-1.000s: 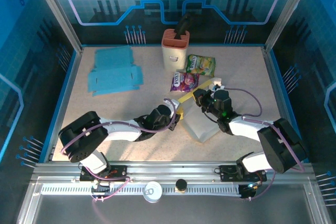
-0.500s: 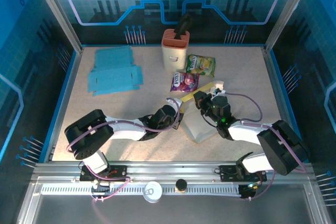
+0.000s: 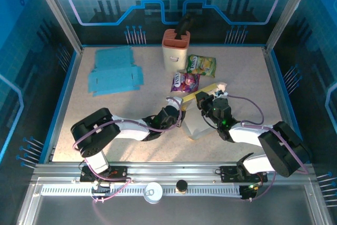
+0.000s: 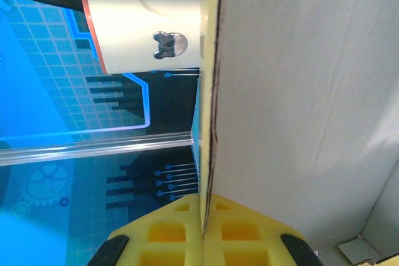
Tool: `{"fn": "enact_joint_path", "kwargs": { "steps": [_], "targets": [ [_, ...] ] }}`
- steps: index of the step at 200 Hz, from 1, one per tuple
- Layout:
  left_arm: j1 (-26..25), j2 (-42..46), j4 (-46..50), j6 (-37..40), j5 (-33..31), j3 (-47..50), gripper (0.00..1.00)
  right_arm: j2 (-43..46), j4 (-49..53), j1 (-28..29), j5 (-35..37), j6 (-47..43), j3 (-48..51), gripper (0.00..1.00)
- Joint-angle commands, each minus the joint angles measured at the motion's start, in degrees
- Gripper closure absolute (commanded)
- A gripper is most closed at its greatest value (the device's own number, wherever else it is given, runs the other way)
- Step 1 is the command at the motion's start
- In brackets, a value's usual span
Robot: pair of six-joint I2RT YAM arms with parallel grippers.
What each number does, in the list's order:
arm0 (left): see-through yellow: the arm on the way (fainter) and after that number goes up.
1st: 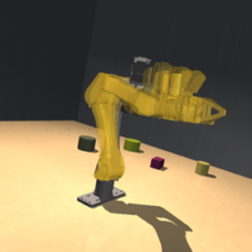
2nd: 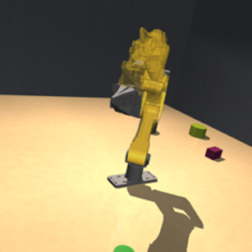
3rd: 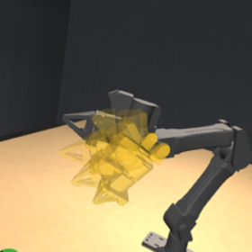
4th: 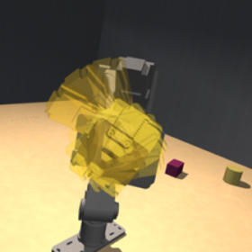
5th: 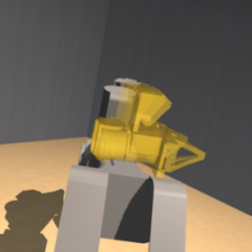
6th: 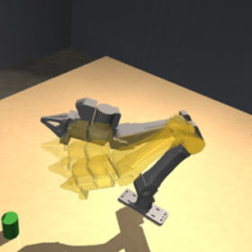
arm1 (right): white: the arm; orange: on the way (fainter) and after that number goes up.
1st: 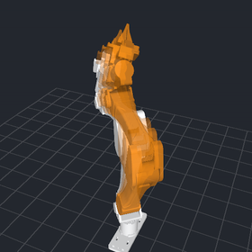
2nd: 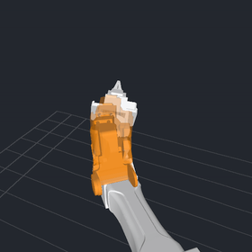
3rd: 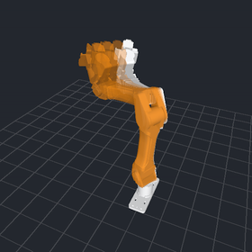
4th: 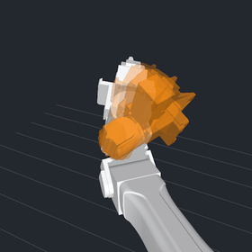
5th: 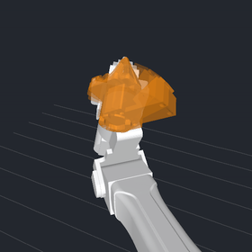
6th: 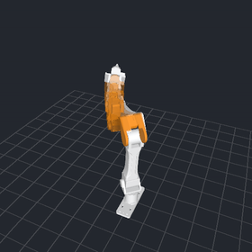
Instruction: Fold the paper box
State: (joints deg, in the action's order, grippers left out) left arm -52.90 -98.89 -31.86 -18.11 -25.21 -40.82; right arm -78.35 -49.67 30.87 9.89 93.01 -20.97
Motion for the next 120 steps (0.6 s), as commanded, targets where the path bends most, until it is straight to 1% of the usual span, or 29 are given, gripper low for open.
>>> {"fn": "enact_joint_path", "kwargs": {
  "steps": [1, 16, 34, 66, 77, 100, 120],
  "targets": [
    [0.2, -1.7, -3.9, -0.7, -2.5, -2.8, 0.7, -0.5, 1.8, 2.0, -1.6, 1.0, 1.1, 1.0],
    [0.3, -2.2, -4.0, -0.7, -2.7, -3.5, 0.7, -0.4, 3.0, 2.0, -1.7, 1.2, 0.7, 1.0],
    [0.3, -3.0, -4.2, -0.9, -3.6, -4.2, 0.66, -0.9, 3.1, 2.3, -1.3, 1.6, 0.5, 1.0],
    [0.8, -4.4, -5.5, -1.7, -4.4, -5.0, 0.66, -3.1, 1.4, 3.1, 0.4, 1.6, 0.2, 1.0],
    [1.4, -4.5, -5.9, -2.1, -3.7, -4.9, 0.66, -4.5, -0.9, 3.1, 0.7, 1.8, 0.4, 1.0],
    [2.7, -4.3, -6.0, -2.3, -2.3, -5.0, 0.66, -9.5, -9.3, 2.9, 0.7, 2.8, 1.0, 1.0],
    [3.4, -4.1, -5.7, -1.8, -1.0, -5.3, 0.72, -13.3, -14.0, 2.4, -0.5, 3.9, 0.4, 1.0]
  ]
}}
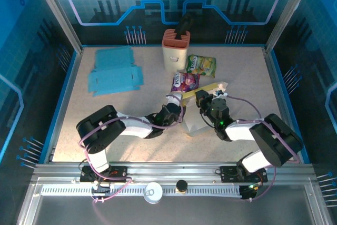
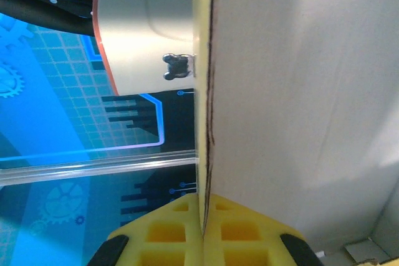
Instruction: Fold the paper box
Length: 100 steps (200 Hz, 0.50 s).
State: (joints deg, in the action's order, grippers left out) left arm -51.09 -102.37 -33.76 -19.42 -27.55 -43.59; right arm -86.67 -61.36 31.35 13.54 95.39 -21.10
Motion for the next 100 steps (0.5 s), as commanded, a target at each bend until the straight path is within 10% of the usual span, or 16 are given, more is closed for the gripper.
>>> {"fn": "enact_joint_path", "kwargs": {
  "steps": [1, 100],
  "targets": [
    [1.6, -0.7, -3.8, -0.5, 1.4, -2.5, 0.72, -5.1, -2.4, 1.9, -4.2, 1.6, 0.5, 1.0],
    [3.0, 0.6, -0.7, -1.8, 5.9, -3.5, 0.7, -9.8, -0.3, 2.9, -3.4, 2.8, -1.6, 1.0]
  ]
}}
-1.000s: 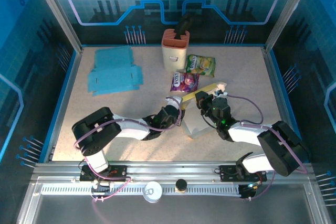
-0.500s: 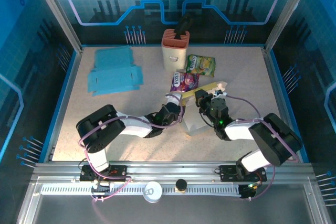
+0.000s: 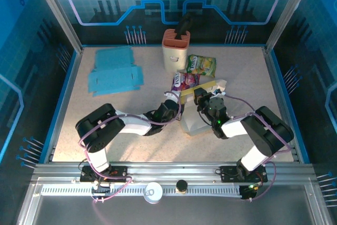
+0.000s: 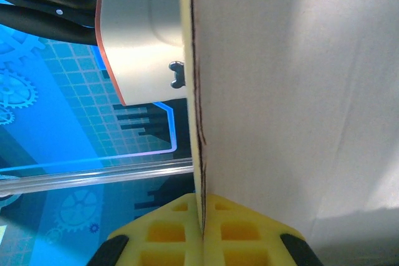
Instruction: Fold the paper box
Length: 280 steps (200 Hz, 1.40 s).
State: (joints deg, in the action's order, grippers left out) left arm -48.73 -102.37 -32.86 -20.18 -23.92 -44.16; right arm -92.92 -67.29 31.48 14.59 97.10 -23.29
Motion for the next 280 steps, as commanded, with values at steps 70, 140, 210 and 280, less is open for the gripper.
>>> {"fn": "enact_joint_path", "kwargs": {
  "steps": [70, 140, 210, 280],
  "targets": [
    [0.7, -2.1, -0.3, -0.3, -2.5, -6.2, 0.66, -6.0, 4.3, 2.7, -4.7, 3.3, 0.2, 1.0],
    [0.7, -5.1, 0.5, -0.7, -6.0, -8.6, 0.84, -5.2, 5.7, 2.5, -5.0, 3.2, -0.3, 1.0],
    [0.0, -6.9, -1.6, -1.1, -4.6, -9.7, 1.0, -5.5, 6.1, 2.4, -5.4, 3.8, -0.9, 1.0],
    [1.0, -9.2, 0.5, -0.8, -4.7, -12.5, 0.82, -3.9, 8.0, 1.7, -6.2, 4.0, -0.9, 1.0]
  ]
}}
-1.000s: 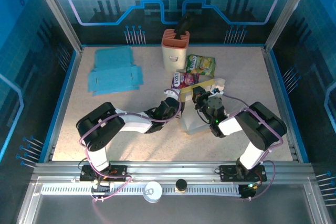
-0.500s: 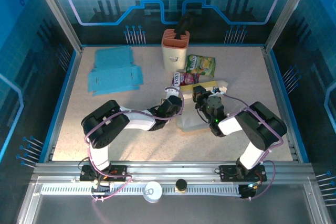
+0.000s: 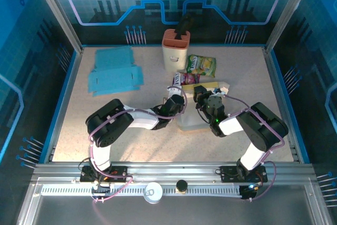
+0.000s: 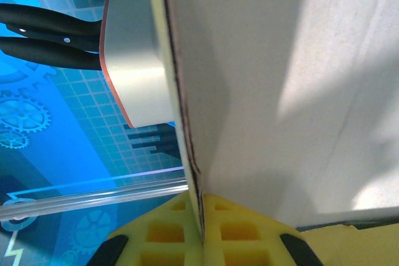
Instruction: Fold the paper box
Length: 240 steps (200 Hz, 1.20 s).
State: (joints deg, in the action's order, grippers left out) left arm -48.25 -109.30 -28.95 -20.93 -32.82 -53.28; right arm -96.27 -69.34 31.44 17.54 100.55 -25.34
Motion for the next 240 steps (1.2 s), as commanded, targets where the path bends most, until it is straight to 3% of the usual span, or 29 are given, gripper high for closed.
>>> {"fn": "enact_joint_path", "kwargs": {
  "steps": [1, 13, 37, 59, 101, 138, 179, 213, 240],
  "targets": [
    [0.5, -2.3, -3.5, -0.1, 4.2, -3.4, 0.82, -0.5, 10.0, 1.7, -9.2, 0.5, 1.2, 1.0],
    [1.0, -2.7, -3.3, -0.2, 4.8, -3.5, 0.79, -0.4, 10.0, 1.5, -9.4, 0.5, 1.3, 1.0],
    [1.4, -3.4, -3.0, 0.3, 5.3, -4.2, 0.84, -0.3, 10.0, 1.3, -9.6, 0.5, 1.2, 1.0],
    [1.5, -4.0, -2.0, 0.4, 5.0, -5.2, 0.71, -0.5, 9.9, 1.3, -9.9, 0.7, 1.1, 1.0],
    [2.5, -4.0, -3.5, 1.4, 5.5, -4.1, 0.73, 0.1, 10.5, 0.9, -10.2, 0.7, 1.3, 1.0],
    [3.3, -4.3, -3.0, 2.5, 7.9, -5.2, 1.0, 0.0, 10.7, 0.6, -10.7, 0.7, 1.0, 1.0],
    [3.0, -3.5, -1.7, 0.4, 8.0, -5.0, 1.0, -0.4, 11.8, 0.6, -11.2, 0.9, -0.1, 1.0],
    [1.1, -1.3, 4.0, -1.8, 3.5, -5.2, 1.0, 1.2, 14.0, 0.6, -12.2, 0.1, -0.9, 1.0],
    [0.8, 2.8, 14.4, -8.8, 1.3, -5.0, 1.0, 8.1, 23.7, 0.6, -12.8, -3.6, -2.1, 0.66]
  ]
}}
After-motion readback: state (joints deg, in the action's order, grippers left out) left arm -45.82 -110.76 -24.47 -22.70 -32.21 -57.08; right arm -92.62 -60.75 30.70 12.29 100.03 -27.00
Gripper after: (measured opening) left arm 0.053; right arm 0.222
